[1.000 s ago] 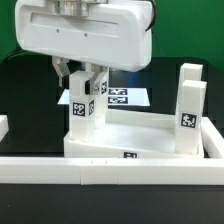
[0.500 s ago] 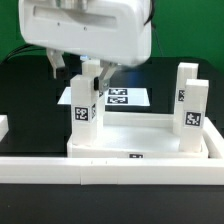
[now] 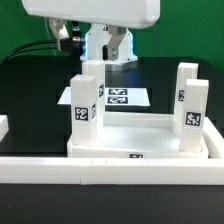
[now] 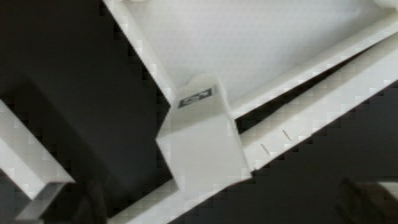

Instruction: Assemble desk

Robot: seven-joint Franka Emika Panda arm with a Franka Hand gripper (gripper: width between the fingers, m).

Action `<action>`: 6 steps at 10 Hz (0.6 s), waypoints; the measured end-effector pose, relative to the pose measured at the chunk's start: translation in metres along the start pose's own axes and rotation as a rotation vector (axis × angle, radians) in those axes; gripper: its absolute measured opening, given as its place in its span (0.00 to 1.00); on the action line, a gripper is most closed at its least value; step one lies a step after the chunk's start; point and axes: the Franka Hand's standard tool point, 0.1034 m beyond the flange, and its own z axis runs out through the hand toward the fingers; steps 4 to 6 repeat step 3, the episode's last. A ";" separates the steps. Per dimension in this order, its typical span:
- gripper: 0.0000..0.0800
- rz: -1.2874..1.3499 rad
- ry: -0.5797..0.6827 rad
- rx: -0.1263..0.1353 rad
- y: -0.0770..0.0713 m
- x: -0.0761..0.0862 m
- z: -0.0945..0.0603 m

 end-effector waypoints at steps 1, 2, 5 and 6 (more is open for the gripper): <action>0.81 0.000 0.000 0.000 0.000 0.000 0.000; 0.81 0.000 0.000 0.000 0.000 0.000 0.000; 0.81 0.000 0.000 0.000 0.000 0.000 0.000; 0.81 0.000 0.000 0.000 0.000 0.000 0.000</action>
Offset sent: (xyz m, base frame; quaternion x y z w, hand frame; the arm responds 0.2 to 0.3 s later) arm 0.0000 0.0000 0.0000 0.0000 0.0000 0.0000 1.0000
